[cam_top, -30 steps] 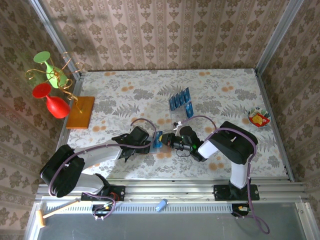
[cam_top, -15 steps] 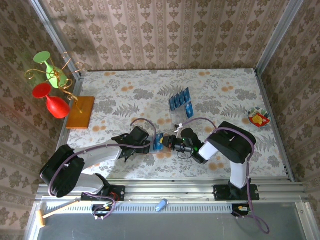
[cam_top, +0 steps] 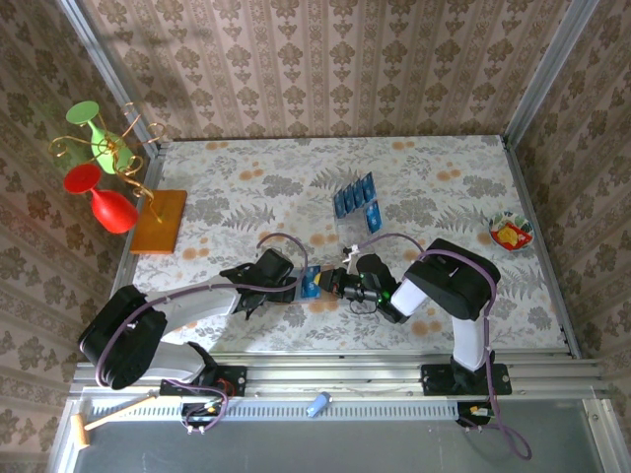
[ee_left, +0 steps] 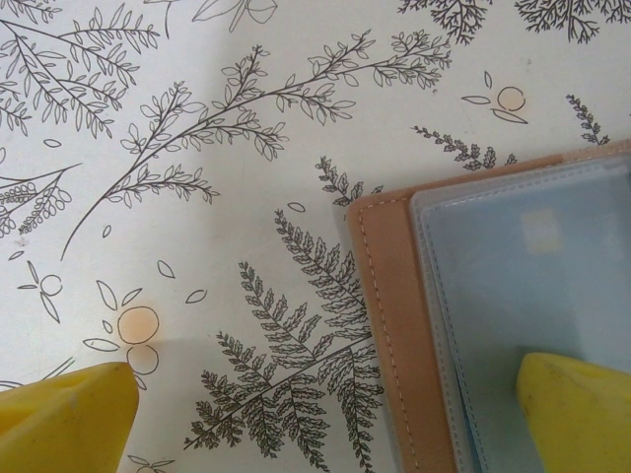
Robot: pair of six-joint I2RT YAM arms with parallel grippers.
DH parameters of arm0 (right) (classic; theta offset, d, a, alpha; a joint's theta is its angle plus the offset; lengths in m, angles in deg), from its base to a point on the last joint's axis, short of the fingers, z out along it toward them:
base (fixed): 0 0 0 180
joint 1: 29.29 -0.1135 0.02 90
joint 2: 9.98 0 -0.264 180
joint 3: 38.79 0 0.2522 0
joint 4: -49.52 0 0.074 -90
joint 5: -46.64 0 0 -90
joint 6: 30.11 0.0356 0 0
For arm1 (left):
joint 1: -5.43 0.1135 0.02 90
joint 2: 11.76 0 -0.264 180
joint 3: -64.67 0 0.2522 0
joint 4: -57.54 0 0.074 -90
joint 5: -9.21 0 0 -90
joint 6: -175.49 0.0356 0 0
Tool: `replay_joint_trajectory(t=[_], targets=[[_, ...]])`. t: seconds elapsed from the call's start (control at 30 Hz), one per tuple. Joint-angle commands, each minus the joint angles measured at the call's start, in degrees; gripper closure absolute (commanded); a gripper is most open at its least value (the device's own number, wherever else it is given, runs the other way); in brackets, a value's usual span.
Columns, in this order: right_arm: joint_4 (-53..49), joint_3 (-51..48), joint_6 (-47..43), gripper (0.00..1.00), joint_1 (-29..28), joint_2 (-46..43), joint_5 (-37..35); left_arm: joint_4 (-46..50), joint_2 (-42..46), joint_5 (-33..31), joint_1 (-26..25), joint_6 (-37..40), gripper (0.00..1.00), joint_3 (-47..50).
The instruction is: Put the credit cards into the card holder
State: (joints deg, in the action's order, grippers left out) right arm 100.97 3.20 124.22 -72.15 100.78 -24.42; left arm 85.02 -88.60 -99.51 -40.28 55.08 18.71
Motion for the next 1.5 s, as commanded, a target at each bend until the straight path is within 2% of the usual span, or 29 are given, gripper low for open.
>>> replay_joint_trajectory(t=[0.0, 0.53, 1.47], targets=[[-0.17, -0.44, -0.28, 1.0, -0.54, 1.36, 1.1, 2.62, 0.55, -0.62, 0.24, -0.52, 0.0, 1.15], [-0.26, -1.95, -0.4, 1.0, -0.49, 1.43, 1.47, 2.59, 0.64, -0.62, 0.23, -0.62, 0.0, 1.13], [-4.37, 2.17, -0.43, 1.0, -0.43, 4.33, 4.09, 2.4, 0.72, -0.44, 0.19, -0.79, 0.0, 1.36]])
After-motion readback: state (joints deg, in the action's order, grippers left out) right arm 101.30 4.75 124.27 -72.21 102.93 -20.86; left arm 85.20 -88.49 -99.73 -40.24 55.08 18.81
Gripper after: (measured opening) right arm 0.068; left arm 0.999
